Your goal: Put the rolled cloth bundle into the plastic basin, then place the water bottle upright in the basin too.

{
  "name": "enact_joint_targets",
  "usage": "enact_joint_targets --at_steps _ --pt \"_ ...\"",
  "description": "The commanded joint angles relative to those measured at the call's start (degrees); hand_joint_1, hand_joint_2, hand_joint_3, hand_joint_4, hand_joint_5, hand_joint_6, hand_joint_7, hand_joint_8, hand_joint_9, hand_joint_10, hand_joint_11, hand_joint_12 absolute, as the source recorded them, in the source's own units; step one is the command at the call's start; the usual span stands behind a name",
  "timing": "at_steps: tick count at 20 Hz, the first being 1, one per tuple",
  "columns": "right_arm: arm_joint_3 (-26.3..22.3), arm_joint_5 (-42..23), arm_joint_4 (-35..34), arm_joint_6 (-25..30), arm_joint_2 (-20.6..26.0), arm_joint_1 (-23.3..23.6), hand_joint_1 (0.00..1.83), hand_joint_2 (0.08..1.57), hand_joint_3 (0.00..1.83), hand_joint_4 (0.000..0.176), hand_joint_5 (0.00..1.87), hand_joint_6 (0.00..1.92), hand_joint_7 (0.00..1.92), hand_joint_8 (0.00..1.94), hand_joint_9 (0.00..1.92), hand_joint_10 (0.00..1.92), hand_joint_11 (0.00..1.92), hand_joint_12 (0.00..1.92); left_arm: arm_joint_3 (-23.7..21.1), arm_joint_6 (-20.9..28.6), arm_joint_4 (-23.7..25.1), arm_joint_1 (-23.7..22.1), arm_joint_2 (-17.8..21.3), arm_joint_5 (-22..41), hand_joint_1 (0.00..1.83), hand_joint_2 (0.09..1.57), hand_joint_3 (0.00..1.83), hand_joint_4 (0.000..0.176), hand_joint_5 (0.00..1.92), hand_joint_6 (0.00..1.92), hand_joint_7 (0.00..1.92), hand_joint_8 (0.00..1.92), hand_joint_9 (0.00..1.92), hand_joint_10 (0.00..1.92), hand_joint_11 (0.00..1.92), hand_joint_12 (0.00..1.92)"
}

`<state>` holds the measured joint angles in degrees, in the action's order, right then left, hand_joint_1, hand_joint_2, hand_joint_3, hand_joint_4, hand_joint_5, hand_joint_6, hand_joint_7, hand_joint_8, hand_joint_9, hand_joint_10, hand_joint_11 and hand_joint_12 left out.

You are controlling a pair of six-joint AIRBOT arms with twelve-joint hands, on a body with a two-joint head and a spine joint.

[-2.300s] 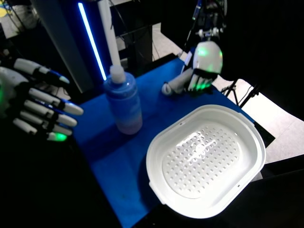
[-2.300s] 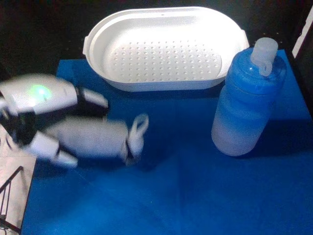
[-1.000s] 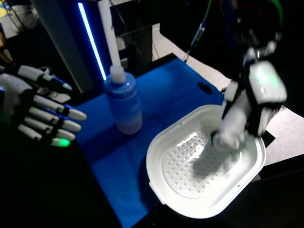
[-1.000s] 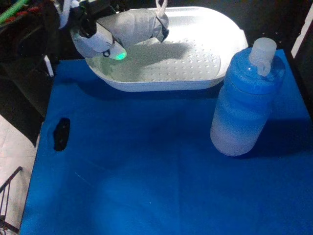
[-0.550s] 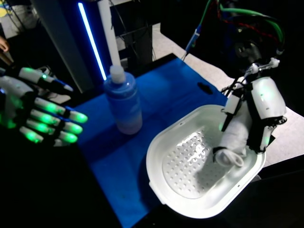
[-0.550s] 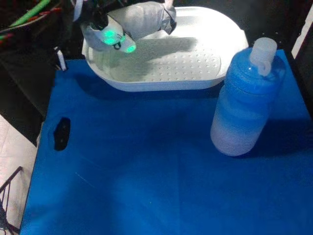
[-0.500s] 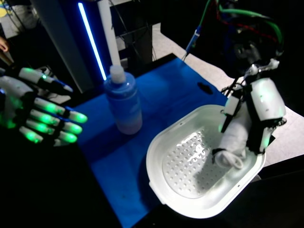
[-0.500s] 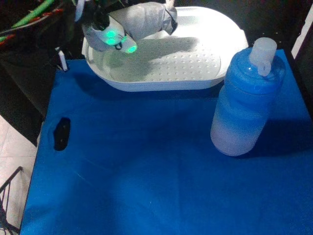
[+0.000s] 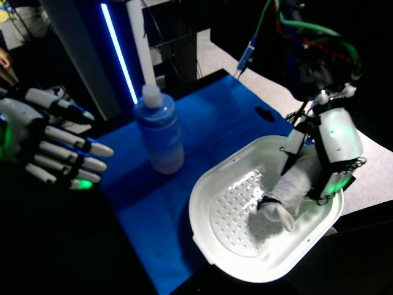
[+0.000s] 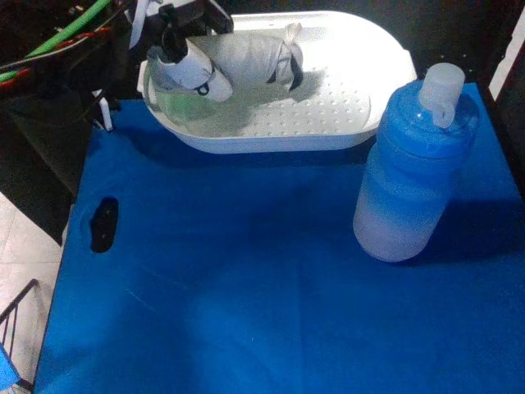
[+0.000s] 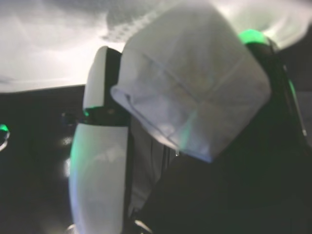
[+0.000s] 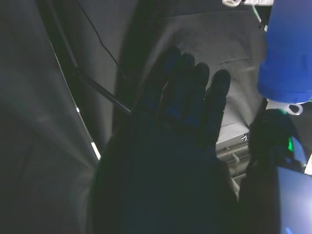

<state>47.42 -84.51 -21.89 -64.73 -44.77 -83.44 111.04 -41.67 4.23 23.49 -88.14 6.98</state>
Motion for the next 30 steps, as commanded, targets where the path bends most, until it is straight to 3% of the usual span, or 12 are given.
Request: enact_joint_targets --at_steps 1,5,6,8,9,11,16,20,23,24,26,30 --pt "0.34 -7.03 -0.08 0.56 -0.08 0.73 0.37 1.45 0.00 0.000 0.45 0.00 0.37 0.00 0.35 0.00 0.00 1.10 0.51 0.77 -0.75 -0.52 -0.15 6.89 1.04 1.09 0.00 0.132 1.01 0.95 0.72 1.53 0.85 1.89 1.04 1.92" --pt "0.34 -7.03 -0.09 0.66 -0.13 0.73 0.39 1.45 0.00 0.000 0.45 0.00 0.37 0.00 0.38 0.01 0.00 1.13 0.41 0.78 -0.16 -0.26 -0.16 6.44 1.01 1.12 0.00 0.175 0.96 1.01 0.77 1.05 0.81 1.56 0.87 1.88" --pt "0.34 -7.03 -0.09 0.66 -0.13 0.73 0.40 1.45 0.00 0.000 0.45 0.00 0.38 0.00 0.38 0.01 0.00 1.12 0.37 0.78 -0.11 -0.26 -0.11 6.44 0.82 1.03 0.00 0.036 0.84 0.21 0.74 0.51 0.63 1.03 0.54 1.55" --pt "0.34 -7.02 -0.09 0.67 -0.12 0.73 0.39 1.45 0.00 0.000 0.45 0.00 0.37 0.00 0.35 0.01 0.00 1.02 -0.09 0.79 -0.01 -0.29 0.30 6.85 0.68 0.98 0.00 0.106 0.48 0.00 0.57 0.01 0.51 0.07 0.09 1.00" --pt "0.34 -7.01 -0.09 0.67 -0.13 0.73 0.37 1.45 0.00 0.000 0.45 0.00 0.37 0.00 0.35 0.01 0.00 1.04 -0.69 0.80 0.24 -0.38 0.78 7.33 0.59 0.93 0.00 0.162 0.23 0.00 0.25 0.00 0.22 0.00 0.02 0.46" --pt "0.33 -7.01 -0.10 0.67 -0.16 0.73 0.37 1.45 0.00 0.000 0.45 0.00 0.37 0.00 0.34 0.00 0.00 0.98 -2.18 0.81 1.17 -0.90 1.92 8.40 0.51 0.87 0.00 0.176 0.00 0.00 0.00 0.00 0.00 0.00 0.00 0.00" --pt "0.27 -6.79 -0.13 1.15 -0.20 0.73 0.38 1.46 0.00 0.000 0.45 0.00 0.36 0.00 0.34 0.00 0.00 1.03 -8.57 0.84 2.88 -1.67 6.57 13.60 0.44 0.87 0.00 0.176 0.00 0.00 0.00 0.00 0.00 0.00 0.00 0.00" --pt "-0.12 -6.82 -0.11 1.80 0.35 0.73 0.42 1.46 0.00 0.000 0.43 0.00 0.36 0.00 0.35 0.00 0.00 1.07 -20.16 0.88 4.92 -1.08 16.78 23.19 0.31 0.87 0.00 0.176 0.00 0.00 0.00 0.00 0.00 0.00 0.03 0.01" --pt "-0.29 -6.86 -0.01 2.68 0.69 0.73 0.40 1.44 0.00 0.000 0.41 0.00 0.33 0.00 0.34 0.00 0.00 1.06 -27.90 1.36 1.40 3.99 25.12 32.33 0.33 0.88 0.01 0.176 0.00 0.00 0.00 0.00 0.00 0.00 0.00 0.00" --pt "-0.29 -6.89 -0.01 2.90 0.74 0.73 0.43 1.42 0.00 0.000 0.34 0.00 0.29 0.00 0.28 0.01 0.00 0.88 -30.82 3.11 -0.32 7.95 28.73 37.28 0.36 0.87 0.00 0.176 0.00 0.00 0.00 0.00 0.00 0.00 0.00 0.00" --pt "-0.29 -7.06 -0.01 3.48 0.91 0.82 0.71 1.34 0.00 0.000 0.26 0.00 0.25 0.00 0.26 0.00 0.00 0.80 -35.85 4.37 -4.28 14.23 33.88 45.00 0.45 0.85 0.00 0.176 0.00 0.00 0.00 0.00 0.00 0.00 0.00 0.00" --pt "-0.27 -9.24 0.48 4.60 0.93 2.00 0.87 1.12 0.00 0.139 0.09 0.00 0.19 0.00 0.23 0.00 0.00 0.69 -43.68 4.34 -12.03 27.19 39.21 58.29 0.51 0.87 0.00 0.176 0.00 0.00 0.00 0.00 0.00 0.00 0.00 0.00"
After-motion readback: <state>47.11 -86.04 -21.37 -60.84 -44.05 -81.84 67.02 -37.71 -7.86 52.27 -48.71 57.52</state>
